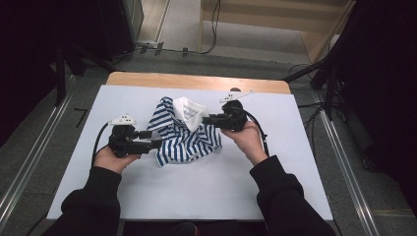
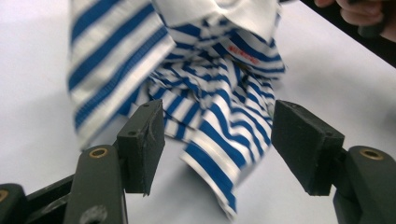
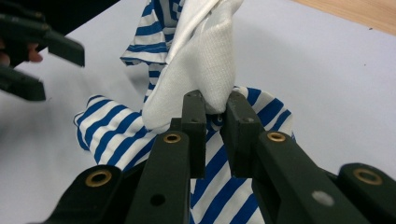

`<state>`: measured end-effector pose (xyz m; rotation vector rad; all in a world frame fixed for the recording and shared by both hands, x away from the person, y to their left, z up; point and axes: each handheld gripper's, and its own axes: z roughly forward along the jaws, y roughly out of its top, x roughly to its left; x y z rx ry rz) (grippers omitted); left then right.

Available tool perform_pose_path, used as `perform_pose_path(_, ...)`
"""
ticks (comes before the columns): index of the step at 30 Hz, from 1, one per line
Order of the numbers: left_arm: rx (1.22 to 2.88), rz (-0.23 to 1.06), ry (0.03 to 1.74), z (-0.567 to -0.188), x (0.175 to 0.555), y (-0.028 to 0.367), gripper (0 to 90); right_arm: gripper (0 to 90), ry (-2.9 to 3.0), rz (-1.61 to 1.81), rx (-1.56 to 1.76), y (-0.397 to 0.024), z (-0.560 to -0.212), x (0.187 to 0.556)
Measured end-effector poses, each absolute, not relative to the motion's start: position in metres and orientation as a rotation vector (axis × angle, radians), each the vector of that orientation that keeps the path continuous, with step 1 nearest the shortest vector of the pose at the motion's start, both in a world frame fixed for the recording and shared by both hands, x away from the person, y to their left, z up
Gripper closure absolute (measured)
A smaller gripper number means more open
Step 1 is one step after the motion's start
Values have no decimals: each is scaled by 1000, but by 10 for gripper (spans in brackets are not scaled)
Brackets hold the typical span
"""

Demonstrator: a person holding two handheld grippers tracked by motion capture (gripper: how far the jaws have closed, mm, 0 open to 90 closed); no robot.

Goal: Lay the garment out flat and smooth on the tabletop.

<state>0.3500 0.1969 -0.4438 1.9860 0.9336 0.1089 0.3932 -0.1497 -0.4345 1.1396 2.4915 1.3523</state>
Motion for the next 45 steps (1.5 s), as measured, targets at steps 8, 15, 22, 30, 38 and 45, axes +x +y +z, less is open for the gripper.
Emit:
perform_pose_path(8, 1993, 148, 951, -434, 378, 198, 329, 778, 2501, 1360, 1137, -148, -436, 393)
perform_pose_path(15, 1994, 174, 971, -429, 402, 198, 328, 779, 2503, 1365, 1140, -148, -436, 393)
perform_pose_path(22, 2018, 167, 993, -426, 423, 195, 328, 778, 2507, 1367, 1136, -147, -436, 393)
perform_pose_path(30, 2015, 164, 980, -418, 440, 182, 328, 777, 2511, 1366, 1129, -145, -436, 392)
perform_pose_path(38, 2065, 186, 999, -423, 455, 165, 356, 776, 2514, 1368, 1128, -145, -437, 392)
perform_pose_path(45, 2046, 151, 1043, -434, 457, 167, 636, 775, 2513, 1364, 1129, -147, -436, 390)
